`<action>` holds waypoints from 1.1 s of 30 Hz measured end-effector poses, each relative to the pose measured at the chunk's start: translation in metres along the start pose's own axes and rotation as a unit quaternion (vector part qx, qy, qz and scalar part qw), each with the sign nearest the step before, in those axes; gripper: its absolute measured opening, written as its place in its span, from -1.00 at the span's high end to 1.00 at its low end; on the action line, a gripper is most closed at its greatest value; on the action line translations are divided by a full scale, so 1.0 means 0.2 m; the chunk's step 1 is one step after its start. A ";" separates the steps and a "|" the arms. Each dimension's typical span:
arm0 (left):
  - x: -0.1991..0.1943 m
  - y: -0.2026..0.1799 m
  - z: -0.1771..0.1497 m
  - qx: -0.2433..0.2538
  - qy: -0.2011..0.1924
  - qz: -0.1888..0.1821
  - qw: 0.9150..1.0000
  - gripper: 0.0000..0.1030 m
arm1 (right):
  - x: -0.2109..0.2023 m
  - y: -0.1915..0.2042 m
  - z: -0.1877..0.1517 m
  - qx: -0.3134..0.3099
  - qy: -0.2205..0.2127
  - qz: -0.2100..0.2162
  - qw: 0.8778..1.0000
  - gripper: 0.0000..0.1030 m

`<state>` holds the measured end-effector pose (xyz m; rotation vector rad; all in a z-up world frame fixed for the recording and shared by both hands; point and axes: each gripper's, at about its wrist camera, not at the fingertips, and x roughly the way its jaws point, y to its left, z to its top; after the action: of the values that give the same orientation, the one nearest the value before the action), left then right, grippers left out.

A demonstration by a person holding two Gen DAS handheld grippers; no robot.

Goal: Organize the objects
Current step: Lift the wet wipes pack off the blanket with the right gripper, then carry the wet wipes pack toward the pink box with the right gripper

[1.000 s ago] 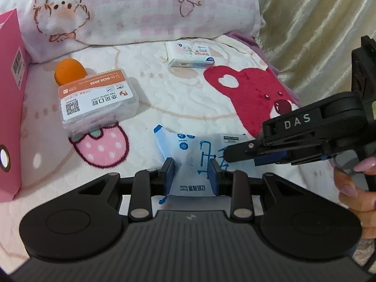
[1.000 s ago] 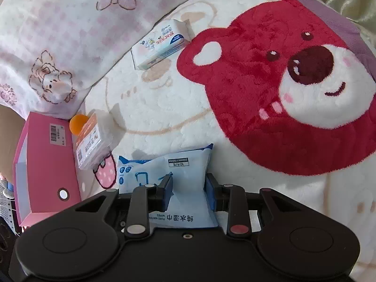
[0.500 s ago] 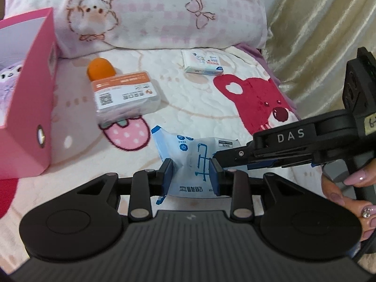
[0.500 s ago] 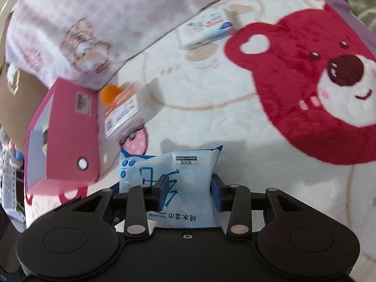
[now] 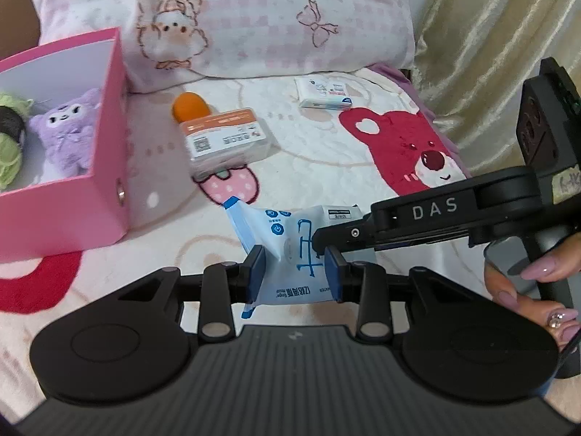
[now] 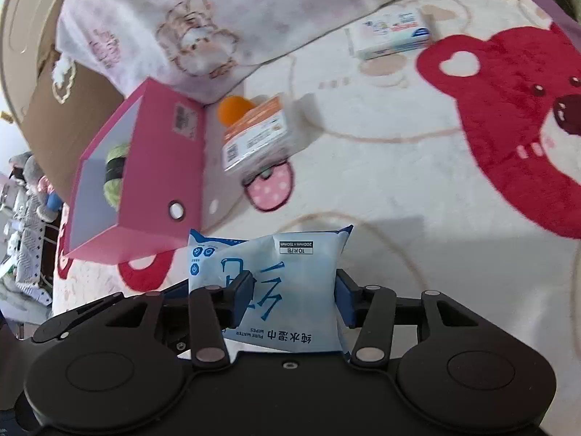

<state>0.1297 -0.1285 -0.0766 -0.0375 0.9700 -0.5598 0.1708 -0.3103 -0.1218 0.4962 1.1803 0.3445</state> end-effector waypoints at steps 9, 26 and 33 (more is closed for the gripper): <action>-0.18 0.04 -0.05 -0.010 0.001 0.015 1.000 0.36 | -0.03 0.15 -0.09 -0.032 -0.002 0.018 0.999 -0.12; -0.63 0.17 -0.14 -0.054 -0.019 -0.013 0.998 0.35 | -0.29 0.42 -0.24 -0.058 -0.018 0.107 0.992 -0.19; -0.84 0.23 -0.15 -0.067 -0.051 -0.026 0.996 0.35 | -0.36 0.61 -0.28 -0.103 -0.013 0.096 0.990 -0.19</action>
<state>0.0522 -0.0048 0.0220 -0.2100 0.9088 -0.5337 0.0928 -0.2337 -0.0165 0.4324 1.0608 0.6170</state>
